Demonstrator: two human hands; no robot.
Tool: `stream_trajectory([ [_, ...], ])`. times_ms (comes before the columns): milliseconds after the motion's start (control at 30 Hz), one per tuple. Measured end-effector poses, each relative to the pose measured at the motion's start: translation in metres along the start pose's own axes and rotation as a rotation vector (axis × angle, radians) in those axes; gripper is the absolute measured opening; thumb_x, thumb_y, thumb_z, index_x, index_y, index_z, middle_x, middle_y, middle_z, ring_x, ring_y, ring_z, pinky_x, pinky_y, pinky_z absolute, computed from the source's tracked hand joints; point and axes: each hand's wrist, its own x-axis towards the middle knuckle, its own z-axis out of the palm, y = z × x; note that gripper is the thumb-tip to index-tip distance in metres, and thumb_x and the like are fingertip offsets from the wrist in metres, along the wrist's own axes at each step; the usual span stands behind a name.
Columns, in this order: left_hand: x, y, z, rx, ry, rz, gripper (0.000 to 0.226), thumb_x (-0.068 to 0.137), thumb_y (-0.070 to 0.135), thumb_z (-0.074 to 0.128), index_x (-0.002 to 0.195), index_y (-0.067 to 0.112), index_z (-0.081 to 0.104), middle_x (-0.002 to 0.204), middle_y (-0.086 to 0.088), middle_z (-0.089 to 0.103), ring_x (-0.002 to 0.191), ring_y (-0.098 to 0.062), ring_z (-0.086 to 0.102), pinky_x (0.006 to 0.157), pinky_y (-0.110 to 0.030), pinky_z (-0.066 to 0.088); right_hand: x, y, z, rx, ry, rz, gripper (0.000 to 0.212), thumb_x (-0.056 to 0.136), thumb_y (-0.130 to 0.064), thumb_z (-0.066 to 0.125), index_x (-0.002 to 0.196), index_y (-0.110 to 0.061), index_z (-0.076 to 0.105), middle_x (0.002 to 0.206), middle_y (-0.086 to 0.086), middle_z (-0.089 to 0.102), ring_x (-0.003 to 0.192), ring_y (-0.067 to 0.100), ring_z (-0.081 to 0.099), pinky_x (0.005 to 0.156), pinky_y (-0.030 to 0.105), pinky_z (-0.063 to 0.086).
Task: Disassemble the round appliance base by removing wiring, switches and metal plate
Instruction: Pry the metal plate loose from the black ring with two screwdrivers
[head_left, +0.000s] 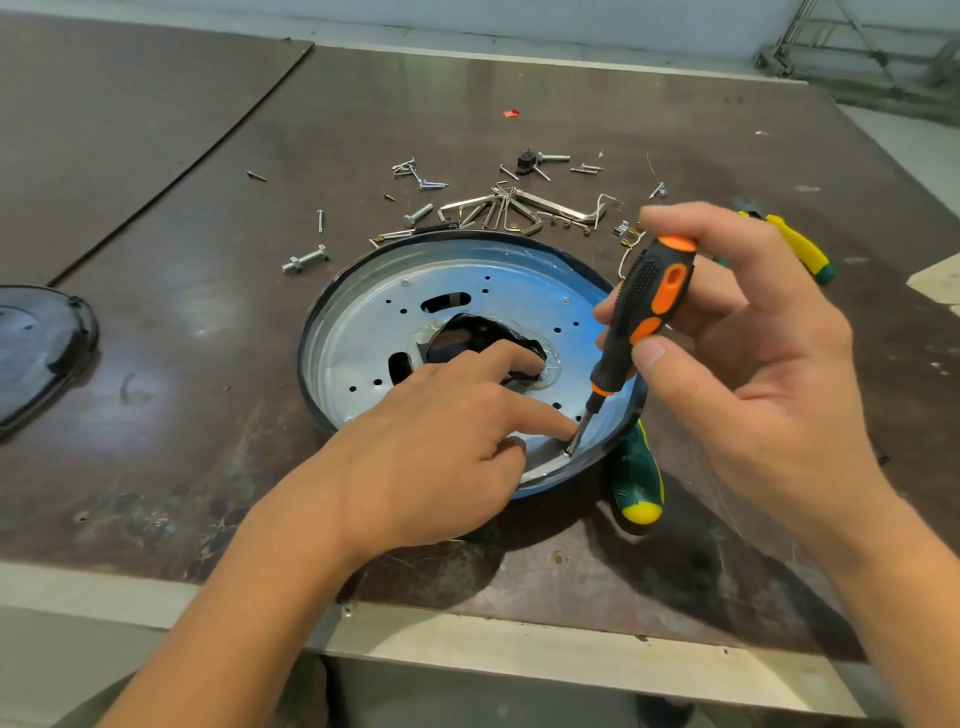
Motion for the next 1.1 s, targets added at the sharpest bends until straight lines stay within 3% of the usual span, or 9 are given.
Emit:
stream_trajectory([
  [133,0.000,-0.002,-0.001,-0.004,0.006,0.016,0.048,0.094,0.027,0.043,0.131,0.055,0.055,0.153,0.016,0.029,0.137,-0.008,0.034,0.112,-0.039,0.034,0.006,-0.008,0.001,0.004,0.046,-0.010,0.045,0.094,-0.029,0.073,0.133,-0.018,0.054,0.098,0.022,0.057,0.092,0.027,0.061,0.079,0.029,0.055],
  [267,0.001,-0.003,0.001,-0.015,0.021,0.020,0.049,0.096,0.020,0.047,0.129,0.054,0.057,0.153,0.015,0.030,0.138,-0.009,0.034,0.113,-0.042,0.034,0.008,-0.009,0.002,-0.067,0.090,-0.029,0.042,0.091,-0.011,0.077,0.128,-0.013,0.057,0.095,0.005,0.060,0.085,0.011,0.061,0.080,0.020,0.052],
  [367,0.000,-0.002,0.001,0.000,0.017,0.021,0.055,0.095,0.013,0.046,0.131,0.054,0.055,0.155,0.015,0.028,0.139,-0.008,0.030,0.113,-0.042,0.032,0.008,-0.009,0.002,-0.097,0.081,-0.046,0.041,0.094,-0.004,0.073,0.131,-0.015,0.058,0.096,0.007,0.063,0.087,0.019,0.064,0.082,0.028,0.054],
  [500,0.000,-0.001,0.001,0.014,0.022,0.028,0.054,0.095,0.013,0.045,0.130,0.054,0.053,0.155,0.015,0.027,0.137,-0.009,0.029,0.112,-0.040,0.030,0.007,-0.008,0.004,-0.085,0.015,-0.051,0.043,0.098,0.000,0.064,0.134,-0.020,0.056,0.101,0.014,0.063,0.093,0.042,0.063,0.083,0.052,0.057],
  [600,0.001,-0.001,0.001,0.016,0.030,0.030,0.050,0.097,0.017,0.046,0.129,0.053,0.054,0.155,0.015,0.027,0.137,-0.009,0.030,0.111,-0.040,0.031,0.006,-0.007,0.007,-0.081,-0.003,-0.054,0.040,0.099,-0.003,0.061,0.136,-0.017,0.054,0.107,0.010,0.064,0.099,0.041,0.063,0.086,0.047,0.058],
  [733,0.001,-0.002,0.002,0.000,0.040,0.033,0.047,0.098,0.019,0.048,0.129,0.054,0.054,0.155,0.015,0.028,0.138,-0.008,0.031,0.112,-0.040,0.032,0.008,-0.009,0.015,-0.123,0.106,-0.095,0.037,0.094,-0.012,0.072,0.128,-0.017,0.057,0.104,0.001,0.060,0.090,0.017,0.058,0.081,0.025,0.049],
  [800,0.001,-0.002,0.002,-0.006,0.048,0.033,0.046,0.098,0.020,0.047,0.129,0.054,0.055,0.155,0.015,0.029,0.137,-0.009,0.033,0.112,-0.040,0.032,0.009,-0.011,0.016,-0.112,0.154,-0.089,0.037,0.091,-0.010,0.076,0.124,-0.016,0.060,0.102,0.001,0.061,0.088,0.010,0.056,0.080,0.021,0.046],
  [933,0.002,-0.003,0.003,-0.010,0.056,0.035,0.045,0.097,0.021,0.047,0.127,0.053,0.056,0.154,0.014,0.031,0.136,-0.010,0.035,0.110,-0.039,0.032,0.007,-0.015,0.012,-0.138,0.135,-0.093,0.038,0.095,-0.003,0.071,0.129,-0.013,0.059,0.107,-0.002,0.064,0.088,0.013,0.061,0.083,0.025,0.050],
  [1100,0.002,-0.003,0.003,0.001,0.044,0.029,0.046,0.096,0.019,0.046,0.127,0.052,0.056,0.154,0.013,0.031,0.134,-0.012,0.036,0.107,-0.039,0.031,0.005,-0.015,0.011,0.026,0.047,-0.033,0.036,0.102,-0.001,0.053,0.136,-0.015,0.054,0.109,0.016,0.070,0.098,0.033,0.071,0.089,0.044,0.057],
])
